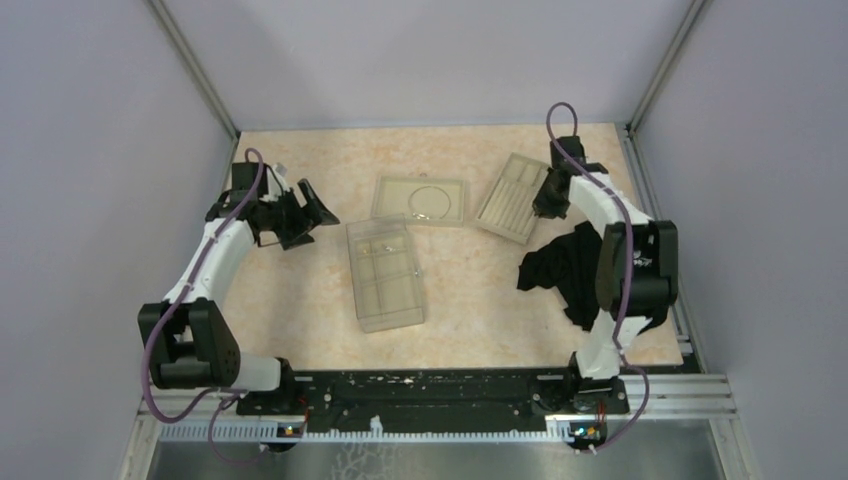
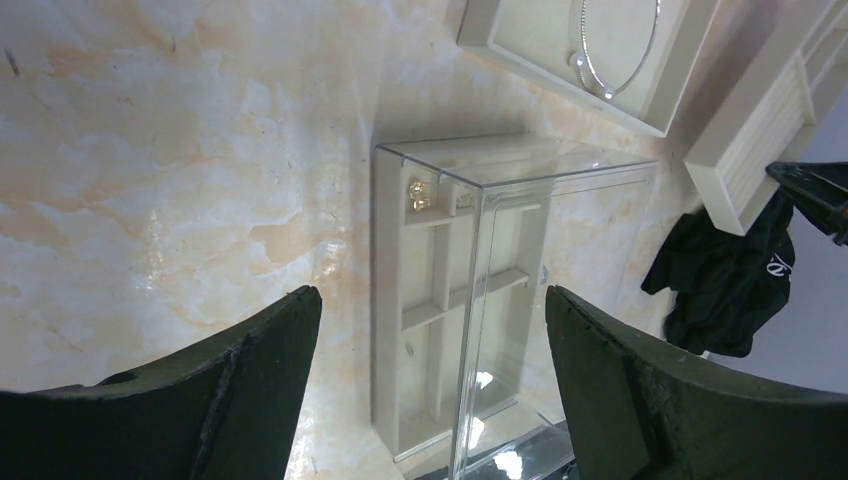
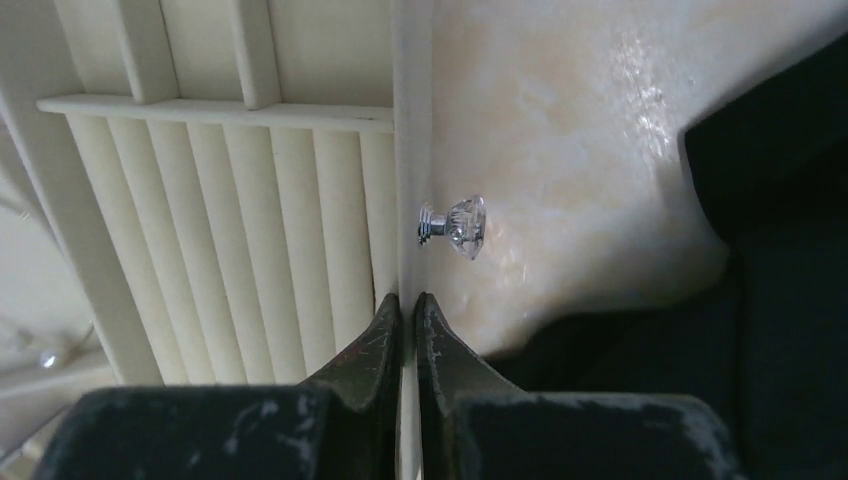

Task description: Organize the mixed jewelry

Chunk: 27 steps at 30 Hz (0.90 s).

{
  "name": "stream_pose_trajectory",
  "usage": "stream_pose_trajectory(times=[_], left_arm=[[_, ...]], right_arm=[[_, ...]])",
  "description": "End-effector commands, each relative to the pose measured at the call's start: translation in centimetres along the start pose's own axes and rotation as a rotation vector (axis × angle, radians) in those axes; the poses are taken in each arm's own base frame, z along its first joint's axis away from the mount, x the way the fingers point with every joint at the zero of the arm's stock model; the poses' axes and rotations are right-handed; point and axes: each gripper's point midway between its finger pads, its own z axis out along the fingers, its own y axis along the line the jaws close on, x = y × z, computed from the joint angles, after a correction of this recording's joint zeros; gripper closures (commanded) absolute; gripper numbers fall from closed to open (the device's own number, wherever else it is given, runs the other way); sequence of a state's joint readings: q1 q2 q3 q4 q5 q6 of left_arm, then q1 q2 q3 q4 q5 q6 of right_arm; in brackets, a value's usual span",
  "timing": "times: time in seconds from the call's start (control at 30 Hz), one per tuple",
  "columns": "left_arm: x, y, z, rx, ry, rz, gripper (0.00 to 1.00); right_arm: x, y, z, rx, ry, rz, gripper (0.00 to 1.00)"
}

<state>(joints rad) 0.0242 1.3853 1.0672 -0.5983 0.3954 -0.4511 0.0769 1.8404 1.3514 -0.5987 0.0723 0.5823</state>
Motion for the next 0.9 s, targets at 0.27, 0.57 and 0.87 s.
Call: stream_pose_trajectory(times=[0.27, 0.57, 0.87], left_arm=[[3.8, -0.8, 1.3, 0.147, 0.144, 0.022, 0.11], [5.3, -1.6, 1.5, 0.211, 0.161, -0.021, 0.11], [6.1, -2.7, 1.9, 0.227, 0.174, -0.009, 0.12]], right_arm=[[7.5, 6.1, -11.8, -0.279, -0.079, -0.434, 1.0], [14.9, 6.7, -10.0, -0.288, 0.057, -0.55, 1.0], [16.8, 9.2, -9.0, -0.304, 0.094, -0.611, 1.0]])
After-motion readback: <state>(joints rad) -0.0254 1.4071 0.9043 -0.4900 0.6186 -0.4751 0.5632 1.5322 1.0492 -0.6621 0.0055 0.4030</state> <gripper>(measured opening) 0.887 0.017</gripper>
